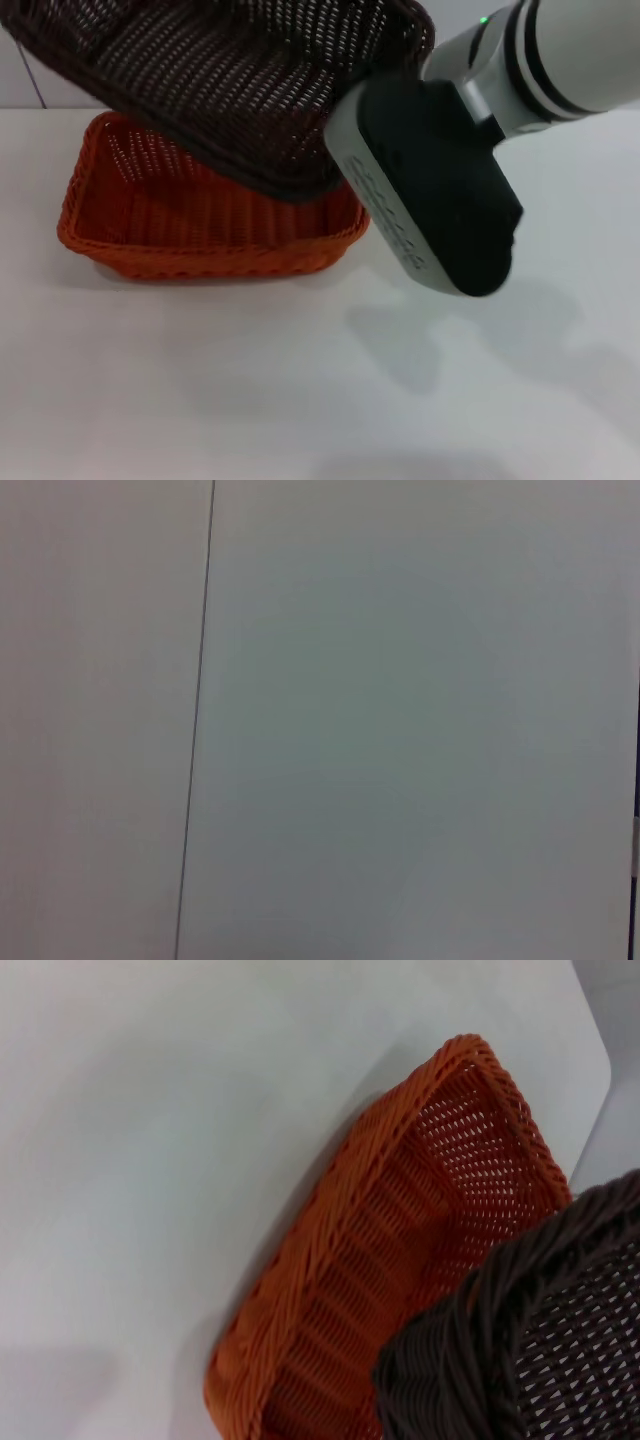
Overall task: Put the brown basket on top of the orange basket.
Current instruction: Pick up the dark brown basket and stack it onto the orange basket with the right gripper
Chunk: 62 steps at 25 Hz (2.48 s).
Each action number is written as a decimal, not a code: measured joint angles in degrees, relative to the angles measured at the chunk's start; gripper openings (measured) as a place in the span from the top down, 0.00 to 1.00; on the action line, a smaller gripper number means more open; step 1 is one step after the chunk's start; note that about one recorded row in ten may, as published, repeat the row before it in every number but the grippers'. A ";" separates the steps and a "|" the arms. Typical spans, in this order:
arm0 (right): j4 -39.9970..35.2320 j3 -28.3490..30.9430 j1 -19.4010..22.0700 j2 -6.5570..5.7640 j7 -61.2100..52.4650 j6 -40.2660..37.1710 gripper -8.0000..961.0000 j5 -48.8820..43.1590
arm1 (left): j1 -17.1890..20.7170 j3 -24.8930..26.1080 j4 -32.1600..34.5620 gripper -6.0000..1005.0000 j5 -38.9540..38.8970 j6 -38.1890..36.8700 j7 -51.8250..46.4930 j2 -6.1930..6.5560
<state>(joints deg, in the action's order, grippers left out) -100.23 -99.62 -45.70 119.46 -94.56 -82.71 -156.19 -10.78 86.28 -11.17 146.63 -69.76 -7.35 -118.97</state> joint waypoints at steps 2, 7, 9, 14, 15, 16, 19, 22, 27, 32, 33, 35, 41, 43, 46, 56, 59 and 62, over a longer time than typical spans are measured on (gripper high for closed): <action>1.67 0.07 1.20 -0.05 5.56 2.77 0.83 0.93 | 0.10 -0.25 -0.03 0.22 -0.03 0.10 -0.52 -0.03; 3.65 2.34 5.07 -0.09 20.73 6.53 0.83 5.28 | 0.50 -0.30 0.02 0.22 -0.04 0.24 -3.00 -0.04; 3.79 3.63 7.08 -0.05 26.88 8.06 0.83 8.17 | 0.60 -0.24 0.02 0.22 -0.03 0.31 -3.12 -0.04; 7.26 6.38 8.52 -0.27 35.22 12.13 0.83 13.44 | 0.78 -0.25 0.02 0.22 -0.03 0.37 -3.30 -0.09; 7.26 6.38 8.52 -0.27 35.22 12.13 0.83 13.44 | 0.78 -0.25 0.02 0.22 -0.03 0.37 -3.30 -0.09; 8.60 6.48 8.79 -0.31 37.26 13.72 0.83 14.21 | 0.78 -0.25 0.02 0.22 -0.03 0.37 -3.30 -0.09; 13.49 6.73 8.30 -0.40 39.62 18.24 0.83 14.85 | 0.80 -0.33 0.05 0.22 -0.03 0.46 -3.74 -0.12; 15.97 7.47 7.60 -0.43 40.29 19.54 0.83 14.84 | 0.78 -0.32 0.18 0.22 -0.03 1.26 -4.83 -0.12; 20.51 9.34 6.62 -0.43 41.32 22.05 0.83 16.48 | 0.34 -0.33 0.16 0.22 -0.03 2.77 -5.27 -0.13; 23.18 8.97 6.30 -0.47 43.22 22.96 0.82 17.16 | -0.19 -0.33 -0.07 0.22 -0.03 3.77 -5.28 -0.12; 23.65 8.94 6.20 -0.47 43.98 23.27 0.81 17.52 | -0.19 -0.33 -0.07 0.22 -0.03 3.77 -5.28 -0.12; 24.54 8.91 5.91 -0.47 45.24 23.76 0.80 18.30 | -0.64 -0.30 0.03 0.22 -0.03 3.96 -5.30 -0.12; 25.57 9.13 5.64 -0.46 49.78 24.48 0.78 20.87 | -0.75 -0.22 0.12 0.22 -0.03 4.17 -5.31 -0.12; 25.62 9.30 5.63 -0.46 51.17 24.49 0.77 21.80 | -0.75 -0.29 0.12 0.22 -0.03 4.23 -5.31 -0.12; 25.96 9.08 5.60 -0.46 51.78 24.34 0.76 21.66 | -0.74 -0.32 0.12 0.22 -0.03 4.35 -5.31 -0.12; 27.61 8.18 6.98 -0.42 53.43 26.03 0.71 19.66 | -0.73 -0.33 0.02 0.22 -0.03 4.87 -5.31 -0.12; 27.82 6.80 7.91 -0.32 52.52 28.93 0.70 19.76 | -0.76 -0.33 -0.03 0.22 -0.03 4.97 -5.31 -0.12; 27.66 6.01 8.30 -0.33 51.72 29.60 0.69 19.70 | -0.83 -0.26 -0.37 0.22 -0.03 5.58 -5.31 -0.12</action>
<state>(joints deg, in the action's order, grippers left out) -72.57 -93.60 -37.40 119.13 -42.85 -53.11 -136.49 -11.61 86.02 -11.54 146.60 -64.18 -12.66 -119.09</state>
